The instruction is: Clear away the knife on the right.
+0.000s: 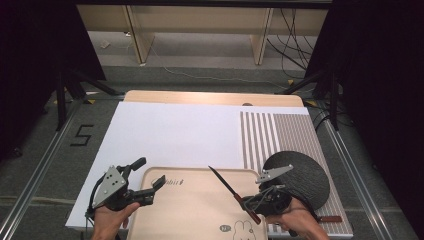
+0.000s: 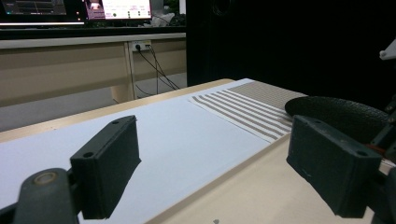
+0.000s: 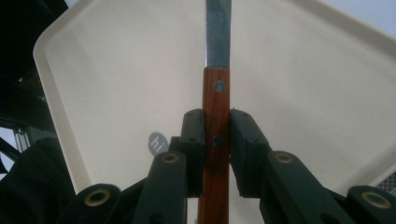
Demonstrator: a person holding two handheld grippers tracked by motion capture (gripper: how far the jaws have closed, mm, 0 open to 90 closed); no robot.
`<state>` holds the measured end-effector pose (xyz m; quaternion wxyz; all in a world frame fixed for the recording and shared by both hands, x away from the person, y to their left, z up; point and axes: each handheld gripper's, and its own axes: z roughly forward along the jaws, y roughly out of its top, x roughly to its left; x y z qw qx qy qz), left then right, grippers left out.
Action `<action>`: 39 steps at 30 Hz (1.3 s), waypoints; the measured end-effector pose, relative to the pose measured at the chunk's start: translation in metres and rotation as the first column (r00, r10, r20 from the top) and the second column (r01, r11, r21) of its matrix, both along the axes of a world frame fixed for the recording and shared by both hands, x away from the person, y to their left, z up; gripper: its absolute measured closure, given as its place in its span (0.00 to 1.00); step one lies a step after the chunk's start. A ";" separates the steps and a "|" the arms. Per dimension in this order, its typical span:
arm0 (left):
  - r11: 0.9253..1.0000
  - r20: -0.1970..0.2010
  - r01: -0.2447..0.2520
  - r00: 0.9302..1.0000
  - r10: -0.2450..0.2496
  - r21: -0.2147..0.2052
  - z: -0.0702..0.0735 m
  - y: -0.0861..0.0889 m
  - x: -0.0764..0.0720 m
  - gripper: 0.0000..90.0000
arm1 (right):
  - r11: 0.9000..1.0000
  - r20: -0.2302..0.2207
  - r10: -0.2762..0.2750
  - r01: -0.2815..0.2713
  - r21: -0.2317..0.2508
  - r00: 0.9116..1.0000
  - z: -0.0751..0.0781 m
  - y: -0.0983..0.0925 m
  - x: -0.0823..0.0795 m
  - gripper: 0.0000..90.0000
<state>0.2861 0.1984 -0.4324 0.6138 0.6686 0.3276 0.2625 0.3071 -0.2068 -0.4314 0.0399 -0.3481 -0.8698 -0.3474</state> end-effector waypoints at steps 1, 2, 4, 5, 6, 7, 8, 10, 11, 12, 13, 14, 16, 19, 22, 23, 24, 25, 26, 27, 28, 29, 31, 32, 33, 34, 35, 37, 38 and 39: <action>1.000 -0.002 -0.002 1.000 0.002 -0.001 0.000 0.000 0.000 0.18 | 1.000 0.000 0.000 0.000 -0.008 1.000 -0.002 0.000 -0.002 0.85; 1.000 0.000 -0.003 1.000 0.003 -0.001 0.000 0.000 0.000 0.18 | 1.000 -0.007 0.005 -0.005 -0.012 1.000 -0.003 0.000 -0.004 0.85; 1.000 0.000 -0.003 1.000 0.003 -0.001 0.000 0.000 0.000 0.18 | 1.000 -0.014 -0.001 0.001 -0.015 1.000 -0.005 0.001 -0.007 0.85; 1.000 0.000 -0.003 1.000 0.003 -0.002 0.000 0.000 0.000 0.18 | 1.000 -0.012 -0.006 0.006 -0.013 1.000 -0.005 0.001 -0.008 0.85; 1.000 0.001 -0.003 1.000 0.003 -0.001 0.000 0.000 0.000 0.18 | 1.000 -0.023 -0.006 0.006 -0.007 1.000 -0.006 0.001 -0.010 0.85; 1.000 0.001 -0.004 1.000 0.004 -0.001 0.000 0.000 0.000 0.18 | 1.000 -0.017 -0.004 0.004 -0.008 1.000 -0.007 0.002 -0.011 0.85; 1.000 0.000 -0.004 1.000 0.004 -0.001 0.000 0.000 0.000 0.18 | 1.000 -0.022 0.000 0.000 -0.012 1.000 -0.007 0.003 -0.013 0.85; 1.000 -0.001 -0.005 1.000 0.005 0.000 0.000 0.000 0.000 0.18 | 1.000 -0.021 0.006 -0.007 -0.012 1.000 -0.009 0.004 -0.017 0.85; 1.000 0.000 -0.005 1.000 0.005 0.000 0.000 0.000 0.000 0.18 | 1.000 -0.023 0.008 -0.008 -0.021 1.000 -0.011 0.005 -0.019 0.85; 1.000 0.000 -0.005 1.000 0.005 0.001 0.000 0.000 0.000 0.18 | 0.999 -0.016 0.013 -0.014 -0.030 1.000 -0.013 0.007 -0.021 0.85; 1.000 0.001 -0.004 1.000 0.004 0.000 0.000 0.000 0.000 0.18 | 0.999 -0.014 0.018 -0.019 -0.034 1.000 -0.015 0.008 -0.022 0.85; 1.000 0.001 -0.004 1.000 0.004 0.000 0.000 0.000 0.000 0.18 | 0.999 -0.019 0.021 -0.021 -0.040 1.000 -0.016 0.009 -0.024 0.85; 1.000 -0.001 -0.005 1.000 0.005 -0.001 0.000 0.000 0.000 0.18 | 0.999 -0.019 0.020 -0.021 -0.045 1.000 -0.016 0.010 -0.026 0.85; 1.000 0.001 -0.005 1.000 0.005 -0.001 0.000 0.001 0.000 0.18 | 0.999 -0.017 0.013 -0.014 -0.042 1.000 -0.016 0.010 -0.030 0.85; 1.000 0.004 -0.003 1.000 0.003 0.000 0.000 0.001 0.000 0.18 | 0.999 -0.023 0.009 -0.010 -0.049 1.000 -0.018 0.009 -0.033 0.85; 1.000 0.004 -0.003 1.000 0.003 0.001 0.000 0.001 0.000 0.18 | 0.999 -0.036 -0.012 0.010 -0.053 0.999 -0.019 0.009 -0.035 0.85; 1.000 0.002 -0.005 1.000 0.005 -0.001 0.000 0.000 0.000 0.18 | 0.998 -0.035 -0.006 0.005 -0.055 0.999 -0.019 0.008 -0.036 0.85; 1.000 0.002 -0.004 1.000 0.004 -0.001 0.000 0.000 0.000 0.18 | 0.998 -0.046 -0.012 0.009 -0.064 0.999 -0.020 0.008 -0.037 0.85; 1.000 0.002 -0.005 1.000 0.005 -0.001 0.000 0.000 0.000 0.18 | 0.998 -0.048 -0.019 0.016 -0.064 0.999 -0.020 0.008 -0.038 0.85; 1.000 0.002 -0.004 1.000 0.004 -0.001 0.000 0.000 0.000 0.18 | 0.998 -0.050 -0.021 0.017 -0.065 0.999 -0.020 0.008 -0.040 0.85; 1.000 0.002 -0.004 1.000 0.004 -0.002 0.000 0.000 0.000 0.18 | 0.998 -0.052 -0.023 0.019 -0.067 0.998 -0.021 0.008 -0.041 0.85; 1.000 0.002 -0.004 1.000 0.004 -0.001 0.000 0.001 0.000 0.18 | 0.997 -0.048 -0.019 0.016 -0.069 0.999 -0.022 0.008 -0.042 0.85; 1.000 0.001 -0.004 1.000 0.004 -0.001 0.000 0.000 0.000 0.18 | 0.997 -0.047 -0.016 0.013 -0.075 0.999 -0.023 0.008 -0.043 0.85; 1.000 0.001 -0.004 1.000 0.004 -0.001 0.000 0.000 0.000 0.18 | 0.997 -0.047 -0.017 0.014 -0.075 0.999 -0.023 0.008 -0.043 0.85; 1.000 0.002 -0.004 1.000 0.004 -0.001 0.000 0.000 0.000 0.18 | 0.997 -0.054 -0.028 0.023 -0.080 0.998 -0.023 0.008 -0.044 0.85; 1.000 0.002 -0.004 1.000 0.004 -0.001 0.000 0.000 0.000 0.18 | 0.996 -0.056 -0.030 0.025 -0.083 0.998 -0.023 0.008 -0.044 0.85; 1.000 0.002 -0.004 1.000 0.004 0.000 0.000 0.000 0.000 0.18 | 0.996 -0.054 -0.035 0.030 -0.087 0.998 -0.024 0.008 -0.045 0.85; 1.000 0.000 -0.004 1.000 0.004 0.001 0.000 0.000 0.000 0.18 | 0.993 -0.041 -0.032 0.027 -0.119 0.999 -0.025 0.010 -0.046 0.85; 1.000 0.000 -0.004 1.000 0.004 0.001 0.000 0.000 0.000 0.18 | 0.992 -0.040 -0.031 0.026 -0.120 0.999 -0.026 0.010 -0.046 0.85; 1.000 0.000 -0.004 1.000 0.004 -0.001 0.000 0.000 0.000 0.18 | 0.991 -0.041 -0.026 0.020 -0.129 0.999 -0.026 0.011 -0.046 0.85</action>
